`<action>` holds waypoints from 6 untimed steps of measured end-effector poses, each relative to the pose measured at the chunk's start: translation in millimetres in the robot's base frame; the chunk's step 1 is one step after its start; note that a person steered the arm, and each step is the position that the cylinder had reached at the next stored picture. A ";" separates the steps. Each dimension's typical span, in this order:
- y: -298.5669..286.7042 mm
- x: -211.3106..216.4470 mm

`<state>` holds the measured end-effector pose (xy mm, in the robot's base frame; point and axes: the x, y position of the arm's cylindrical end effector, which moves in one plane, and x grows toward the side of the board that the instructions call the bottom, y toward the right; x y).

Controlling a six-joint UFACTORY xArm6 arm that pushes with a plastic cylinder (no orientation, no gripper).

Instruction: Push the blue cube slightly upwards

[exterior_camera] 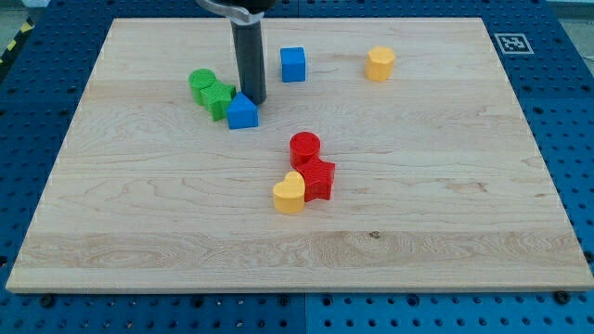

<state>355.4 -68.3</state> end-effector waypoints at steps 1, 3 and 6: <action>12.7 -18.3; 92.5 -4.1; 71.9 -73.1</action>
